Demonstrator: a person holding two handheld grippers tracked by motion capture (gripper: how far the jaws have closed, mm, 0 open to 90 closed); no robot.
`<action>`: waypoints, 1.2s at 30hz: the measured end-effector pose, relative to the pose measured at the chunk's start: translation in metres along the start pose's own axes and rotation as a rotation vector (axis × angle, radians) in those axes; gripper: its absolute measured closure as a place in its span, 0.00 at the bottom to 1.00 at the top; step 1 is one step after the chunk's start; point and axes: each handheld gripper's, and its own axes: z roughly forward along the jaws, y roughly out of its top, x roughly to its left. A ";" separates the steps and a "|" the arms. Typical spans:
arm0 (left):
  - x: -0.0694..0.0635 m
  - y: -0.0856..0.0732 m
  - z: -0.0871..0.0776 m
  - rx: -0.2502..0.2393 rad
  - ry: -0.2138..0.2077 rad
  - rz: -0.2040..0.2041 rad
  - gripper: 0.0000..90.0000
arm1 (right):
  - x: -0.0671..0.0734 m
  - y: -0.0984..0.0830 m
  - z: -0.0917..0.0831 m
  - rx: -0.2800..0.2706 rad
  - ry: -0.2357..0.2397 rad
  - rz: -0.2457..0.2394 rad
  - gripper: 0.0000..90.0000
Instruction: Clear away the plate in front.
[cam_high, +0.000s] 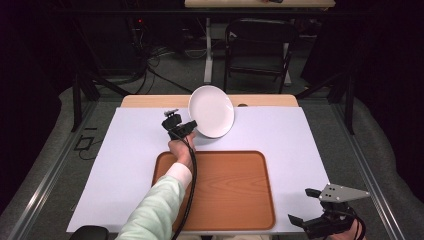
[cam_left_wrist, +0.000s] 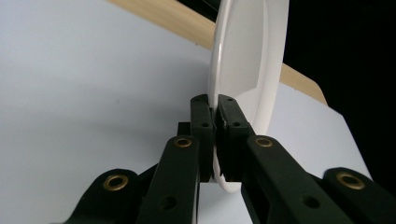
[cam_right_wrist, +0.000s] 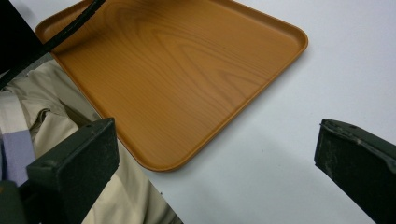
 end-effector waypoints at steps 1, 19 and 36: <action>-0.004 0.001 0.000 -0.002 0.002 0.028 0.97 | 0.000 0.000 0.000 0.000 -0.001 0.000 0.00; -0.011 0.016 -0.009 0.072 -0.098 0.103 0.97 | -0.005 0.003 0.004 0.026 0.010 0.031 0.00; -0.022 0.054 -0.064 0.005 -0.145 0.219 0.97 | -0.048 0.072 0.073 0.048 0.128 0.199 0.00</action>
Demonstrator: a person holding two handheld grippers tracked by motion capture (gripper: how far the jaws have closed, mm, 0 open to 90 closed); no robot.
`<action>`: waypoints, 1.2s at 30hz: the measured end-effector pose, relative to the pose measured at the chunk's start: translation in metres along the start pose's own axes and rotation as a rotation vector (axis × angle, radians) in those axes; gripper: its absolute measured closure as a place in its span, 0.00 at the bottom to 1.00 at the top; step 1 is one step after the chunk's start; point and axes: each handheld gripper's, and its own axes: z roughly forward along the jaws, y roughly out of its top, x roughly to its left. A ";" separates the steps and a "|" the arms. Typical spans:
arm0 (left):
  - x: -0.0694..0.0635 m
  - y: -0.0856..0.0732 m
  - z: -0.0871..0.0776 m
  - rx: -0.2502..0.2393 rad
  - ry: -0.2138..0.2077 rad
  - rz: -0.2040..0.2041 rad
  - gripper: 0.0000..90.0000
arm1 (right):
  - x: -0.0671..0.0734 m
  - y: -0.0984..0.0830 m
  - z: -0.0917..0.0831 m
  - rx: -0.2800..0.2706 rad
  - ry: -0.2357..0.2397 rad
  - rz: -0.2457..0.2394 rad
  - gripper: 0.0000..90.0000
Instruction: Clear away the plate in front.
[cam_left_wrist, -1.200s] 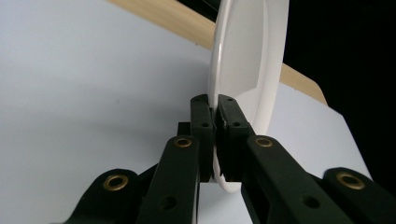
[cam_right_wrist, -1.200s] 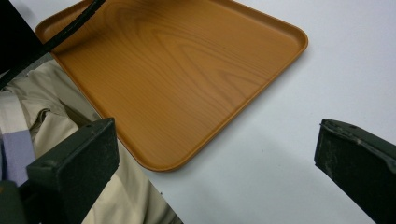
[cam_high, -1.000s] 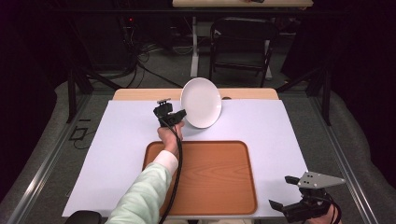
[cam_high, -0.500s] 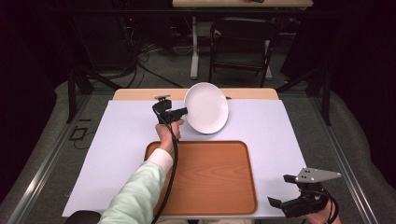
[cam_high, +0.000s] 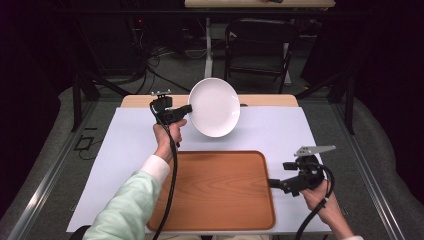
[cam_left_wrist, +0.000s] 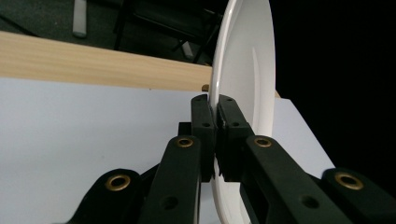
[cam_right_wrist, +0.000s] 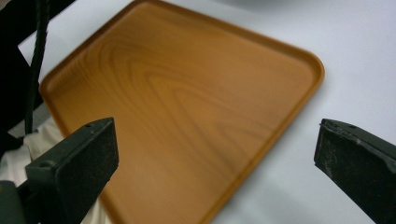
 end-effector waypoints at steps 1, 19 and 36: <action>-0.001 0.001 -0.003 -0.007 -0.001 0.003 0.97 | 0.000 0.000 0.000 0.000 0.000 0.000 0.00; -0.022 -0.006 -0.030 0.031 -0.136 0.084 0.97 | -0.051 0.078 0.100 -0.114 0.133 0.150 0.06; -0.005 -0.037 -0.033 0.056 -0.219 0.076 0.97 | -0.055 0.081 0.103 -0.182 0.108 0.225 0.60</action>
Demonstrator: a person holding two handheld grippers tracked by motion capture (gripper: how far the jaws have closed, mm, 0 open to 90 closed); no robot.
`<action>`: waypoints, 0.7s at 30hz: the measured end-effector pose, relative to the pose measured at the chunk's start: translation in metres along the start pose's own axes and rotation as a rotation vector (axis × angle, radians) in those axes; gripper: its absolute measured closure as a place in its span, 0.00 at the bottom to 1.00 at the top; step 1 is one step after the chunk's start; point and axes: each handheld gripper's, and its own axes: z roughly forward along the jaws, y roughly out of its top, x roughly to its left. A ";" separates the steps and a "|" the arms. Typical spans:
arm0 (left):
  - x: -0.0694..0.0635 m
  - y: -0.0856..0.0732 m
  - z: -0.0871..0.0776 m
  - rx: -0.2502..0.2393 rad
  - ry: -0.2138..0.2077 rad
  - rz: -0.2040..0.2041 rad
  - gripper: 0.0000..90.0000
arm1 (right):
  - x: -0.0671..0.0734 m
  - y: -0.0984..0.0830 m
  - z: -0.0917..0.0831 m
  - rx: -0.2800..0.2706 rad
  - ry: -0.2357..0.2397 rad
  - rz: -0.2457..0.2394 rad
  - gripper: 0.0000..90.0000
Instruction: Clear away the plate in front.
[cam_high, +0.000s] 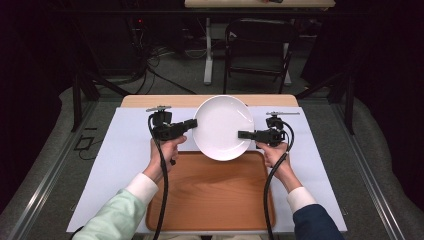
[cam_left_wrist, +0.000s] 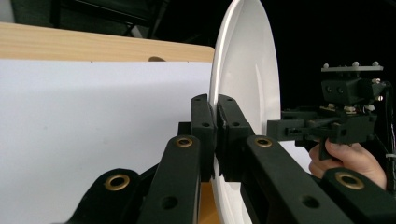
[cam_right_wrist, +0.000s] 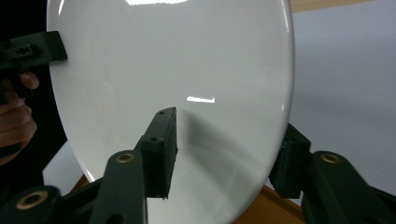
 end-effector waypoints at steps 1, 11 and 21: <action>0.000 0.000 0.000 0.000 0.000 0.000 0.96 | 0.000 0.000 0.000 0.000 0.000 0.000 0.60; 0.012 -0.015 -0.011 0.005 -0.001 0.035 0.94 | 0.015 0.000 -0.011 -0.026 0.019 -0.035 0.80; 0.021 -0.029 -0.015 0.005 0.002 0.066 0.92 | 0.030 -0.004 -0.011 0.000 -0.010 -0.126 0.84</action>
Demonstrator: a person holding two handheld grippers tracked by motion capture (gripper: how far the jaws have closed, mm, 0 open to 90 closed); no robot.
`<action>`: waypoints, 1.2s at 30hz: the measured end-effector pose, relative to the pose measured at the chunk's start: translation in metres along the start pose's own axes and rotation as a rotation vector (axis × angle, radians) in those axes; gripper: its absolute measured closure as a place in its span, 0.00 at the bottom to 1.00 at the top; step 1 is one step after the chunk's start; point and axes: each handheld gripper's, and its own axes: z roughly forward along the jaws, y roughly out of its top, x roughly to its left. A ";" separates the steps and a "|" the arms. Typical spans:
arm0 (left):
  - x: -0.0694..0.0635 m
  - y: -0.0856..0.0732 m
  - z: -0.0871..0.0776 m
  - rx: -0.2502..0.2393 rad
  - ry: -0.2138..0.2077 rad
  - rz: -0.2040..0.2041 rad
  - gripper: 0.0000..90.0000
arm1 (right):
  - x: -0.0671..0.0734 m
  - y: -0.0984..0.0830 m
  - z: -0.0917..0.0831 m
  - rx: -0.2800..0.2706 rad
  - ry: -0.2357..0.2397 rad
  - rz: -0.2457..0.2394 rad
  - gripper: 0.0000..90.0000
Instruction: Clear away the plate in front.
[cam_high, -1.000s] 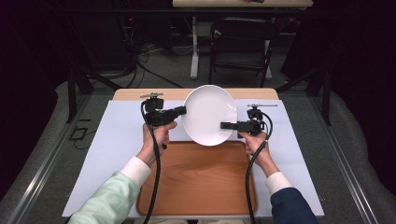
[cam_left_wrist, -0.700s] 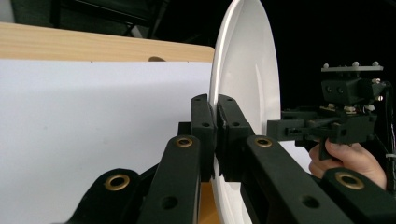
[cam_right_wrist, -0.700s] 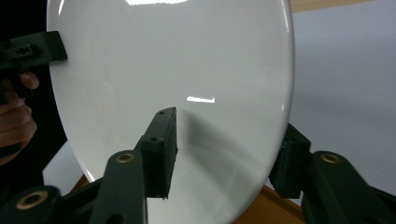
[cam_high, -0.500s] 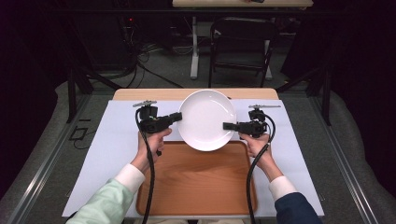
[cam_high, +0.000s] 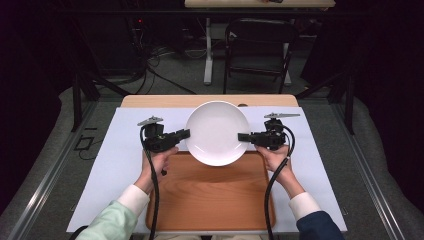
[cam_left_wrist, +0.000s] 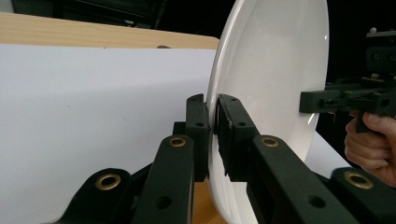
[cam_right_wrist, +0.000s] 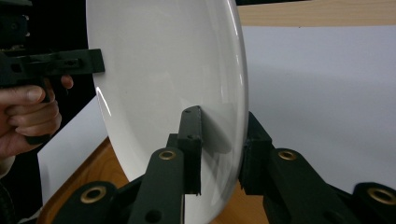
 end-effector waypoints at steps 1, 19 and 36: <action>0.001 -0.002 0.000 -0.004 0.001 -0.003 0.92 | 0.000 0.000 0.000 0.000 0.000 0.000 0.84; -0.003 -0.007 -0.014 -0.003 -0.015 0.067 0.90 | 0.031 -0.001 -0.016 -0.024 -0.013 -0.096 0.89; -0.013 -0.010 -0.023 -0.004 -0.028 0.098 0.89 | 0.048 -0.007 -0.031 -0.041 -0.008 -0.118 0.91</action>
